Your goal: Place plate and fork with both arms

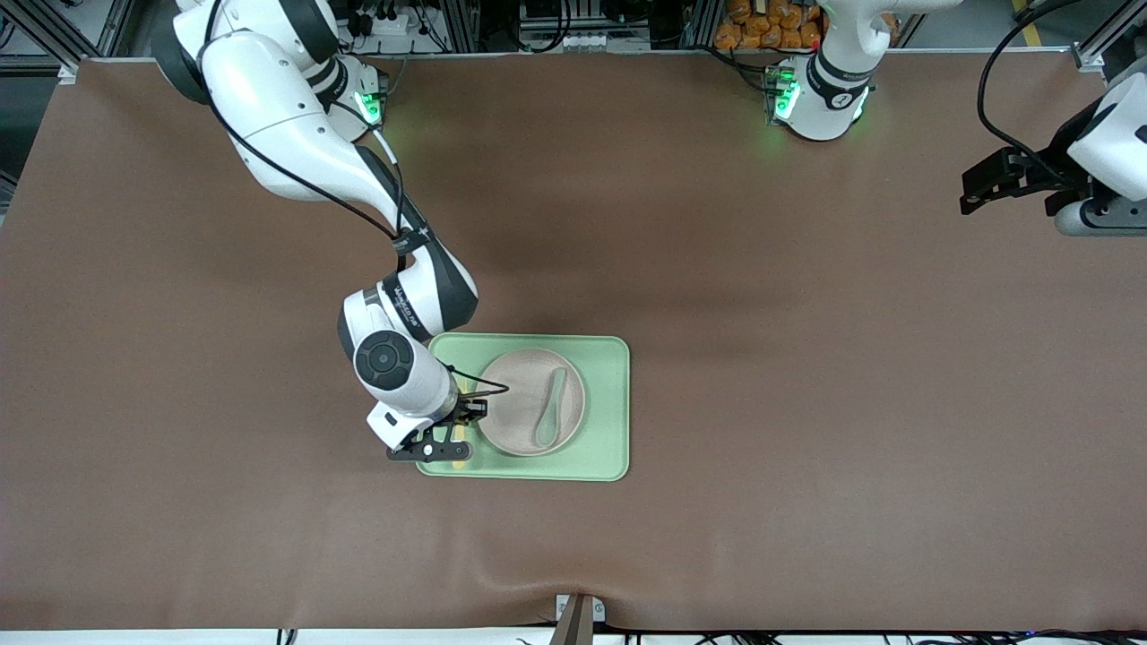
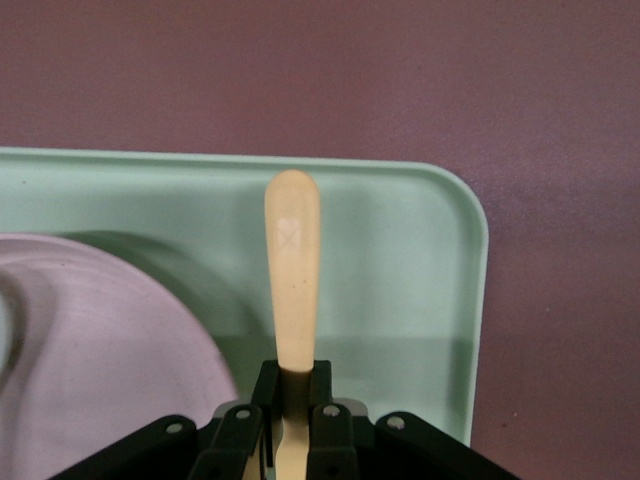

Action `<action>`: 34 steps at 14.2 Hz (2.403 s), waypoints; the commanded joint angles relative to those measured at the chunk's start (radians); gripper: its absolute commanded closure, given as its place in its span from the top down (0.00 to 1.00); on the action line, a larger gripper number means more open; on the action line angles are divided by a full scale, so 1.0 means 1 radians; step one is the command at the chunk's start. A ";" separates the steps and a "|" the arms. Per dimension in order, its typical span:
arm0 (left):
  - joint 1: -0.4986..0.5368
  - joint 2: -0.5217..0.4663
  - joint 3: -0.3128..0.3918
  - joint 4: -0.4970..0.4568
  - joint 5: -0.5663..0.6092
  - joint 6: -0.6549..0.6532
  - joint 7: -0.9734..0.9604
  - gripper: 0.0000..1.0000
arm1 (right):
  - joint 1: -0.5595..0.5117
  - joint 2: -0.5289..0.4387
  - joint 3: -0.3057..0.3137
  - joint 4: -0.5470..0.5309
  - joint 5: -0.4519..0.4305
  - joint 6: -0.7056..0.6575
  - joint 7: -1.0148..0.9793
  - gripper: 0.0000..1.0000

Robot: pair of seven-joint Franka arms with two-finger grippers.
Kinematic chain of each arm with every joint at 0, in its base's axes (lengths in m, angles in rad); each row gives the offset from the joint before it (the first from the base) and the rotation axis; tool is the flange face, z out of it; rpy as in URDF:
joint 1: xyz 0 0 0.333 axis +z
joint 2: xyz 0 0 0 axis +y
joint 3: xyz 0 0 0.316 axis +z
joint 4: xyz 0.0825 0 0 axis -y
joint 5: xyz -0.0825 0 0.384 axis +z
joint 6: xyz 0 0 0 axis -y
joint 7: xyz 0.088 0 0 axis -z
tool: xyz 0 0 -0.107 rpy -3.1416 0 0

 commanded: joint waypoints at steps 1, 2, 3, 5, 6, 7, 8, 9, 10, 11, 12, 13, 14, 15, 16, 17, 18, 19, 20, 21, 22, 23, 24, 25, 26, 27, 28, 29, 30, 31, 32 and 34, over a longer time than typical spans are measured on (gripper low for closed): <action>-0.001 -0.026 -0.011 -0.020 -0.011 0.012 -0.010 1.00 | -0.018 -0.080 0.012 -0.167 0.007 0.115 -0.034 0.00; 0.001 -0.025 -0.012 -0.020 -0.011 0.012 -0.010 1.00 | -0.020 -0.091 0.012 -0.196 0.007 0.151 -0.034 0.00; -0.001 -0.022 -0.012 -0.017 -0.011 0.012 -0.008 1.00 | -0.020 -0.095 0.012 -0.213 0.007 0.162 -0.032 0.00; -0.001 -0.020 -0.012 -0.018 -0.005 0.012 0.002 1.00 | -0.021 -0.103 0.012 -0.221 0.009 0.159 -0.029 0.09; 0.001 -0.020 -0.012 -0.017 -0.005 0.012 0.001 1.00 | -0.023 -0.101 0.012 -0.221 0.010 0.156 -0.027 0.51; 0.001 -0.020 -0.012 -0.017 -0.003 0.012 0.001 1.00 | -0.027 -0.103 0.013 -0.221 0.012 0.153 -0.020 0.90; 0.001 -0.020 -0.012 -0.017 -0.003 0.012 0.001 1.00 | -0.029 -0.106 0.013 -0.221 0.012 0.150 -0.020 0.97; 0.001 -0.018 -0.012 -0.017 0.000 0.014 0.001 1.00 | -0.029 -0.106 0.013 -0.220 0.012 0.150 -0.020 1.00; 0.001 -0.018 -0.012 -0.015 0.003 0.017 0.003 1.00 | -0.029 -0.111 0.013 -0.220 0.012 0.149 -0.018 1.00; 0.001 -0.018 -0.012 -0.015 0.007 0.020 0.003 1.00 | -0.029 -0.124 0.013 -0.218 0.012 0.149 -0.017 1.00; 0.001 -0.018 -0.012 -0.015 0.007 0.020 0.003 1.00 | -0.029 -0.144 0.013 -0.218 0.012 0.147 -0.015 1.00; 0.002 -0.018 -0.012 -0.014 0.009 0.021 0.004 1.00 | -0.029 -0.167 0.013 -0.215 0.012 0.124 -0.015 1.00; 0.005 -0.018 -0.012 -0.012 0.009 0.024 0.007 1.00 | -0.036 -0.189 0.013 -0.209 0.013 0.094 -0.017 1.00; 0.007 -0.018 -0.012 -0.012 0.009 0.031 0.009 1.00 | -0.064 -0.212 0.015 -0.207 0.021 0.077 -0.018 1.00; 0.008 -0.018 -0.012 -0.014 0.009 0.032 0.012 1.00 | -0.075 -0.236 0.016 -0.207 0.036 0.072 -0.023 1.00; 0.010 -0.018 -0.011 -0.014 0.009 0.034 0.012 1.00 | -0.075 -0.262 0.013 -0.207 0.039 0.064 -0.024 1.00; 0.008 -0.018 -0.011 -0.014 0.009 0.035 0.012 1.00 | -0.081 -0.285 0.009 -0.207 0.038 0.035 -0.027 1.00; 0.007 -0.018 -0.011 -0.015 0.009 0.040 0.012 1.00 | -0.102 -0.313 0.009 -0.207 0.038 -0.006 -0.037 1.00; 0.007 -0.018 -0.011 -0.015 0.009 0.040 0.012 1.00 | -0.121 -0.339 0.009 -0.207 0.038 -0.049 -0.056 1.00; 0.007 -0.018 -0.012 -0.014 0.006 0.040 0.010 1.00 | -0.135 -0.365 0.009 -0.206 0.038 -0.093 -0.079 1.00; 0.007 -0.018 -0.012 -0.014 -0.002 0.040 0.010 1.00 | -0.153 -0.391 0.009 -0.206 0.038 -0.144 -0.101 1.00; 0.007 -0.018 -0.012 -0.014 -0.005 0.040 0.009 1.00 | -0.165 -0.414 0.009 -0.204 0.038 -0.187 -0.112 1.00; 0.008 -0.018 -0.012 -0.011 -0.006 0.040 0.009 1.00 | -0.178 -0.437 0.009 -0.203 0.038 -0.216 -0.112 1.00; 0.008 -0.018 -0.012 -0.009 -0.005 0.040 0.010 1.00 | -0.188 -0.456 0.009 -0.203 0.039 -0.247 -0.112 1.00; 0.008 -0.018 -0.012 -0.009 -0.002 0.040 0.010 1.00 | -0.199 -0.472 0.009 -0.203 0.038 -0.282 -0.112 1.00; 0.008 -0.018 -0.012 -0.009 0.001 0.041 0.012 1.00 | -0.208 -0.488 0.009 -0.203 0.038 -0.304 -0.113 1.00; 0.008 -0.018 -0.011 -0.009 -0.002 0.041 0.012 1.00 | -0.217 -0.502 0.009 -0.203 0.038 -0.318 -0.113 1.00; 0.010 -0.018 -0.008 -0.008 -0.005 0.043 0.012 1.00 | -0.224 -0.522 0.009 -0.203 0.039 -0.336 -0.119 1.00; 0.012 -0.020 -0.005 -0.006 -0.005 0.044 0.012 1.00 | -0.227 -0.544 0.007 -0.203 0.040 -0.365 -0.133 1.00; 0.012 -0.020 -0.003 -0.005 -0.005 0.043 0.013 1.00 | -0.227 -0.575 0.004 -0.203 0.040 -0.400 -0.138 1.00; 0.012 -0.018 -0.003 0.003 -0.002 0.043 0.012 1.00 | -0.233 -0.603 0.004 -0.201 0.040 -0.425 -0.139 1.00; 0.010 -0.017 -0.003 0.008 0.003 0.043 0.012 1.00 | -0.260 -0.667 0.009 -0.200 0.041 -0.469 -0.141 1.00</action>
